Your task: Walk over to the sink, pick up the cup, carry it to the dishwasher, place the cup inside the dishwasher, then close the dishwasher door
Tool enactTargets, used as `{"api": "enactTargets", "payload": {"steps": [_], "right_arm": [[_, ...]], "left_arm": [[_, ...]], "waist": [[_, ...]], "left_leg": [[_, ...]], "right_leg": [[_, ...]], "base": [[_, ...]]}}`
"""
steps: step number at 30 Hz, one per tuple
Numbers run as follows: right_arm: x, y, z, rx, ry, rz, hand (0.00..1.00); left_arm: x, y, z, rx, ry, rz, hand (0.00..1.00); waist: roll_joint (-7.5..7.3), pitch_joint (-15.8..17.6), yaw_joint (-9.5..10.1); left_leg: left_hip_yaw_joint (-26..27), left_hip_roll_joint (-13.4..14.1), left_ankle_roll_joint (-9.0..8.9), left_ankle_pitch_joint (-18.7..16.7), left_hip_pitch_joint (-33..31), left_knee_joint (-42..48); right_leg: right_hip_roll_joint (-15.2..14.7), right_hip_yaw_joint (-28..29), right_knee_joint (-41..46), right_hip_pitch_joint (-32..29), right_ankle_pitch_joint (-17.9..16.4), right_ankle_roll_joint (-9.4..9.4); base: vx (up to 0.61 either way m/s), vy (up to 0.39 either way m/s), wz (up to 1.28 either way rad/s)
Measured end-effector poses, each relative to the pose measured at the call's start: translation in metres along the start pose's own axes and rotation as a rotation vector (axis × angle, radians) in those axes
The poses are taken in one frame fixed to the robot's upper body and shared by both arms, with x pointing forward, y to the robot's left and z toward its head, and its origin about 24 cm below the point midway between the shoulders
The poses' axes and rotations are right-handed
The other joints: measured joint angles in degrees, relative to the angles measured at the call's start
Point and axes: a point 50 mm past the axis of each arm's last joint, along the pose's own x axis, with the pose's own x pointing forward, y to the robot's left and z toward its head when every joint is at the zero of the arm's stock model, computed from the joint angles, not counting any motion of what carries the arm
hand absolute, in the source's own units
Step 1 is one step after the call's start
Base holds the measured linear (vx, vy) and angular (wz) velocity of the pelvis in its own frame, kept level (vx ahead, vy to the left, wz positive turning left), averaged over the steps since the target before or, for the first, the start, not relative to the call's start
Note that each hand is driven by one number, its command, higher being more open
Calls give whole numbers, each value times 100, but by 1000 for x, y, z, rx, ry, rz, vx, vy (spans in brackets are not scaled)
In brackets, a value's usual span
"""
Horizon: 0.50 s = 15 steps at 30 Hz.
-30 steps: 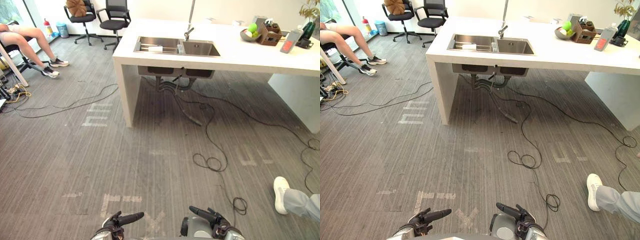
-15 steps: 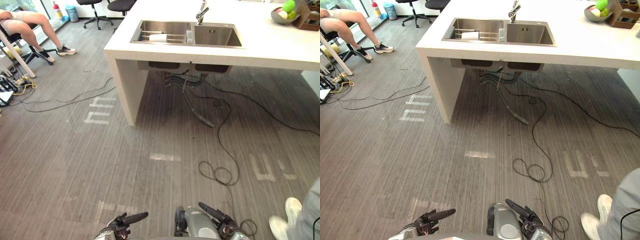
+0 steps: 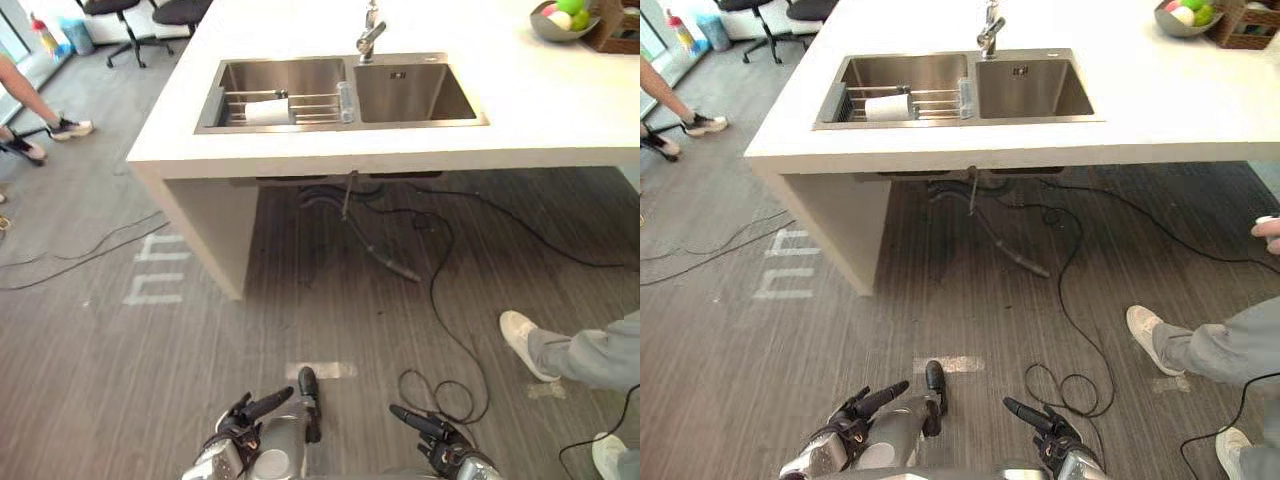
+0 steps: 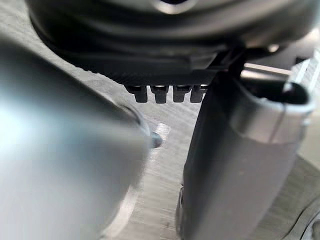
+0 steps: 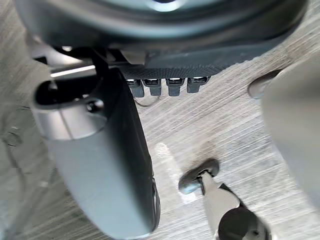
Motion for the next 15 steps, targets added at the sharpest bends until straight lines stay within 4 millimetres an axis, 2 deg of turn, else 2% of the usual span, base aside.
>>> {"api": "enactTargets", "payload": {"steps": [1,2,3,4,5,6,7,8,9,10,11,12,13,14,15], "right_arm": [[0,0,-1,0,5,-1,100],[0,0,-3,0,25,-2,100],[1,1,-6,-2,49,-1,100],[1,2,-7,-3,61,0,100],[1,4,-11,-4,85,2,100],[1,5,-12,-3,92,1,100],[2,6,-10,-4,89,4,100],[2,6,-10,-4,87,5,100],[2,6,-10,-4,82,6,100],[2,5,-5,-8,54,-2,100],[2,5,0,-8,34,-7,100],[2,5,1,2,29,-6,100],[2,4,-2,39,36,-10,100],[1,3,-7,122,54,-13,100],[1,2,-8,151,56,-14,100]], "left_arm": [[0,0,0,-1,-1,0,100],[0,0,0,-2,-2,0,100],[0,0,1,-4,-2,6,100],[0,1,0,-5,3,12,100],[0,4,-3,-5,16,25,100],[-1,9,-6,-2,27,44,100],[-1,11,-7,1,26,52,100],[-2,12,-9,2,34,62,100],[-2,13,-10,0,36,68,100],[-2,14,-11,-22,36,83,100],[-2,12,-9,-63,27,96,100],[-1,11,-7,-81,18,97,100],[0,6,0,-104,1,99,100],[2,-1,7,-118,-20,91,100],[3,-5,11,-120,-34,84,100]], "waist": [[-4,1,-1],[-40,-11,22],[-64,-38,51],[-106,-58,78],[-165,-200,107],[-254,-312,131],[-264,-332,118],[-307,-340,96],[-321,-342,92],[-325,-352,50],[-316,-360,-34],[-317,-360,-59],[-330,-346,-98],[-336,-341,-125],[-334,-334,-136]], "left_leg": [[-3,-38,85,-56,-6,66],[7,-153,333,-318,-31,342],[29,-233,366,-591,-48,612],[44,-272,397,-719,-47,704],[79,-387,426,-919,-11,704],[142,-530,467,-1027,188,493],[157,-603,477,-1048,365,348],[137,-700,441,-1067,715,78],[129,-735,432,-1089,880,-22],[111,-775,433,-1098,1219,-173],[17,-783,420,-1118,1514,-336],[-64,-782,416,-1120,1628,-417],[-256,-760,409,-1124,1821,-516],[-464,-723,370,-1171,1971,-547],[-558,-701,389,-1217,2033,-540]], "right_leg": [[-23,16,39,8,0,0],[-131,124,209,24,35,-1],[-229,222,433,-10,110,39],[-275,271,628,-73,144,77],[-403,276,1323,-388,223,200],[-570,275,2390,-920,545,730],[-665,293,2936,-1177,887,1181],[-796,321,4033,-1696,1478,1573],[-881,296,4621,-1976,1441,1528],[-1064,76,5408,-2467,1232,1321],[-1234,-258,5606,-2856,918,958],[-1290,-404,5531,-3020,740,853],[-1328,-636,5030,-3234,448,884],[-1320,-725,4259,-3405,326,874],[-1310,-716,3874,-3474,328,873]], "base": [[423,235,44],[335,137,19],[422,164,12],[421,131,4],[502,155,-8],[415,128,-12],[495,175,-19],[318,128,-12],[465,182,-10],[364,126,7],[360,107,17],[332,52,48],[291,-24,71],[270,-59,77],[242,-115,82]]}}
